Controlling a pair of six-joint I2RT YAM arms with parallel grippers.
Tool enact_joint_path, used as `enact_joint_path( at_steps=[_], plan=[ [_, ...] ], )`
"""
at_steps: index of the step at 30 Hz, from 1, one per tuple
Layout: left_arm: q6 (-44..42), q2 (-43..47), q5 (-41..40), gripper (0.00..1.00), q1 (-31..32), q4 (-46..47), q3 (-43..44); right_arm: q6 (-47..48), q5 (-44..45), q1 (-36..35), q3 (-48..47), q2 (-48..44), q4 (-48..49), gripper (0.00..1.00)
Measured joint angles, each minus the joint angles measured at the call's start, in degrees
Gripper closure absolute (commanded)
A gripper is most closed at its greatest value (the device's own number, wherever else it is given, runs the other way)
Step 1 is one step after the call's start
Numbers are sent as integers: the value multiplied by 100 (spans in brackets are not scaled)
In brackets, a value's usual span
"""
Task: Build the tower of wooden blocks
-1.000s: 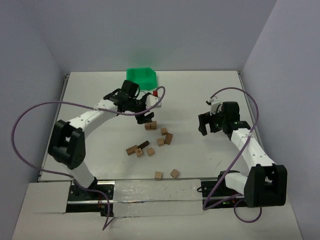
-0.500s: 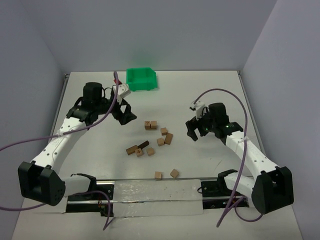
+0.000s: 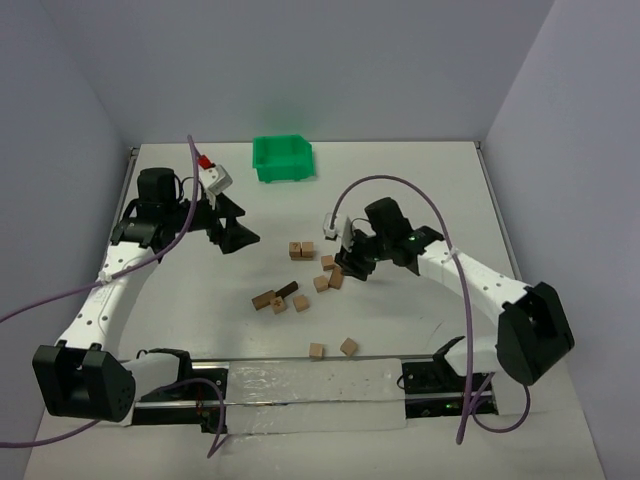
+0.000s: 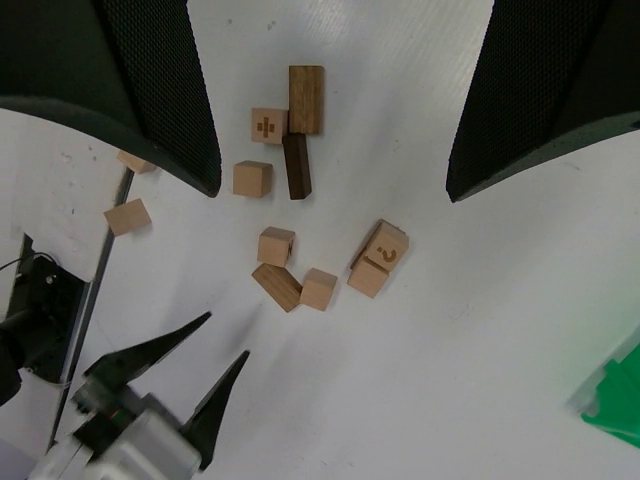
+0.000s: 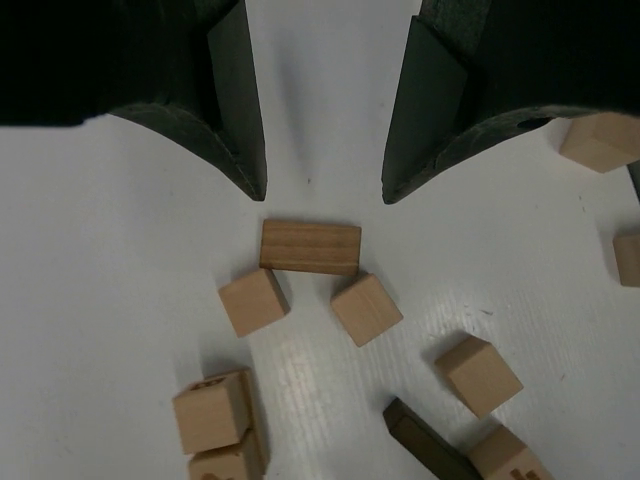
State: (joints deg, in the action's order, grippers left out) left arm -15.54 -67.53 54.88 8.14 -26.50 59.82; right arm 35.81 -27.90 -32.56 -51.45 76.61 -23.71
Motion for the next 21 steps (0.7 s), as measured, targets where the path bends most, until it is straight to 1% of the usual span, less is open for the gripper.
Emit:
enact_joint_path(
  at_steps=[4,10,21],
  plan=[
    [13,-21,231,1,-87,-29,1,405,37,-230,-206,563,-98,44],
    [-8,-110,343,1,-122,-116,1,882,172,-504,-517,1167,-153,42],
    [-22,-303,620,1,-204,-240,66,1570,245,-927,-939,1753,-175,41]
  ],
)
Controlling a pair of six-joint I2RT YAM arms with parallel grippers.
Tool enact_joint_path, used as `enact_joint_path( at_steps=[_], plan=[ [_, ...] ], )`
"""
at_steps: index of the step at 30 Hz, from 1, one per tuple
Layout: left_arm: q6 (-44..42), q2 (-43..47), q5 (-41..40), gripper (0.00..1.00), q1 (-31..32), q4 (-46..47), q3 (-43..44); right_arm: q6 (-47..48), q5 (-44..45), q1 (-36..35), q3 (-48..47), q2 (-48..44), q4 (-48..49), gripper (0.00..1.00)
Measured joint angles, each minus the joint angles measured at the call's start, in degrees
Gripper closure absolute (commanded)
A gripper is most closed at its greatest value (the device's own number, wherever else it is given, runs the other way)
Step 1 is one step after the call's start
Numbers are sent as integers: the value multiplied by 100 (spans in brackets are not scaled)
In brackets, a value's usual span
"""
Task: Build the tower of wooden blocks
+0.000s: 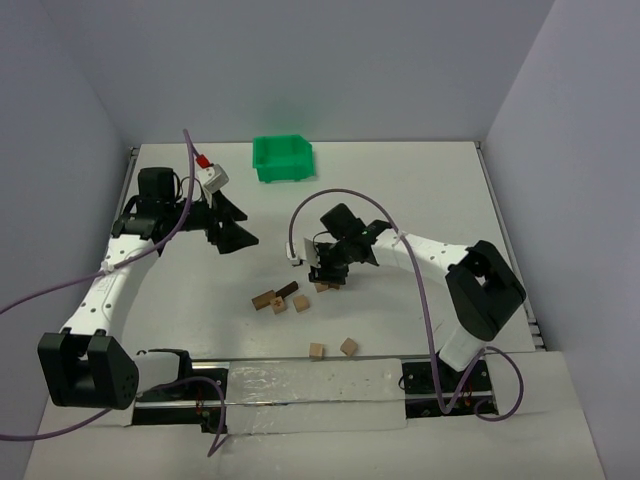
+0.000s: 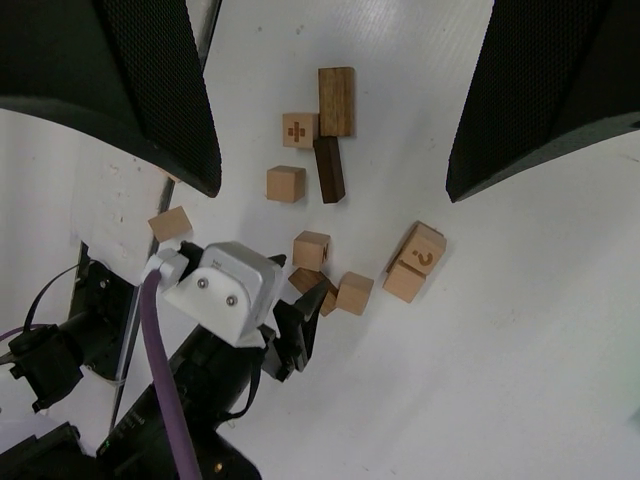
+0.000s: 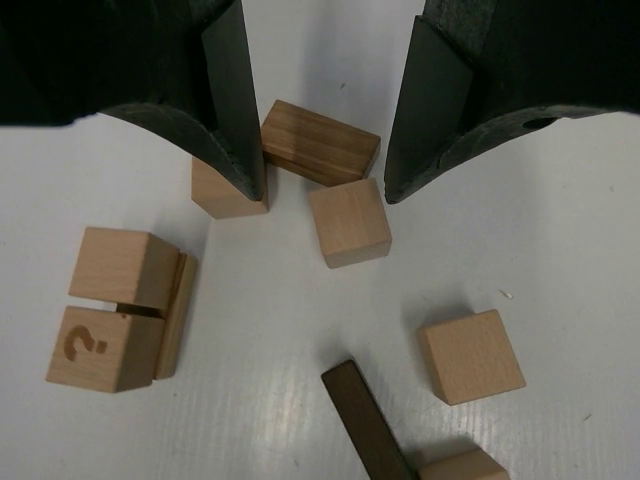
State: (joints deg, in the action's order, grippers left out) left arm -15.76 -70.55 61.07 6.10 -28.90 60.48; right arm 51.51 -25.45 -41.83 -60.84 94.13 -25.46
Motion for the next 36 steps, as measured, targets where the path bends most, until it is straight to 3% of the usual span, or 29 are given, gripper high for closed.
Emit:
enact_joint_path(
  at_steps=[14,17,24,36],
  plan=[
    [-166,-62,223,1,-67,-222,176,553,91,-290,-230,481,-342,41],
    [-215,-63,223,1,-69,-238,176,628,113,-363,-252,589,-394,45],
    [-265,-80,219,1,-74,-243,176,696,231,-596,-252,677,-417,64],
    [-288,-93,219,1,-126,-244,176,415,134,-880,-252,677,-421,65]
  ],
)
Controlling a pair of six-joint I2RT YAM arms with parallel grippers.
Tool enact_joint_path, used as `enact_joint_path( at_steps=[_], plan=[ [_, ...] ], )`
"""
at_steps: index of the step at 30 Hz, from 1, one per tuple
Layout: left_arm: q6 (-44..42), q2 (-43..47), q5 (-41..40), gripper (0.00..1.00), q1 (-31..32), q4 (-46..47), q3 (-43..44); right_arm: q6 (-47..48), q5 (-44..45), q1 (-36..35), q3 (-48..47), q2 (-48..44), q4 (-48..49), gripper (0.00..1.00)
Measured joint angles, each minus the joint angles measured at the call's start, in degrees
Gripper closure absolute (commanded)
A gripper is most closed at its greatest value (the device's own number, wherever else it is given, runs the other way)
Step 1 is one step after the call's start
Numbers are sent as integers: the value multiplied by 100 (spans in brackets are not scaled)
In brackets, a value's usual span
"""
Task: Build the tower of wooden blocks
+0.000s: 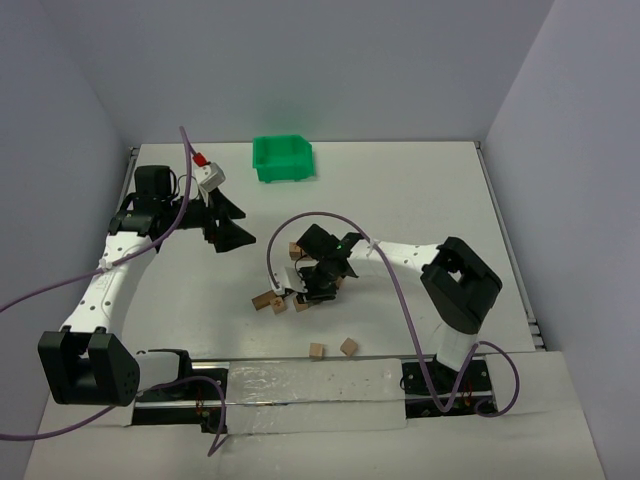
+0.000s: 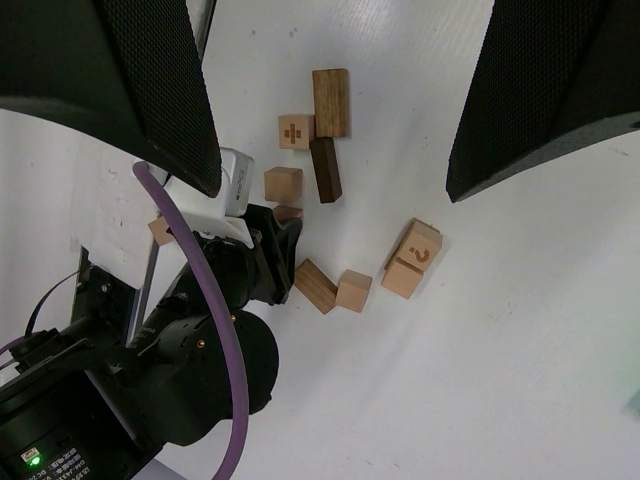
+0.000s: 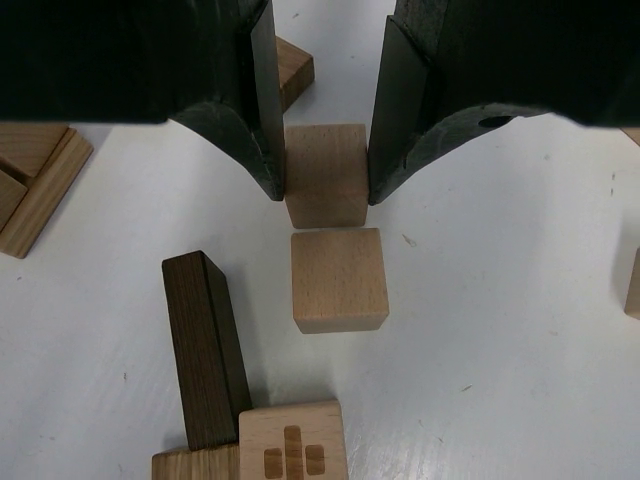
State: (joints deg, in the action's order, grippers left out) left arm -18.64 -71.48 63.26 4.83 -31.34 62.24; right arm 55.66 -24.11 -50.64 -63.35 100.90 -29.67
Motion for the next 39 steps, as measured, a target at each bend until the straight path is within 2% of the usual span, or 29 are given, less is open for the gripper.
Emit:
enact_joint_path(
  at_steps=[17,29,39],
  plan=[
    [-55,0,5,1,-42,-2,0,-269,-87,-141,-178,150,-3,61],
    [-134,-36,46,1,-56,-3,0,-347,-103,-220,-339,227,-41,39],
    [-196,-44,46,1,-62,-21,0,-359,-107,-263,-496,378,-82,40]
  ],
)
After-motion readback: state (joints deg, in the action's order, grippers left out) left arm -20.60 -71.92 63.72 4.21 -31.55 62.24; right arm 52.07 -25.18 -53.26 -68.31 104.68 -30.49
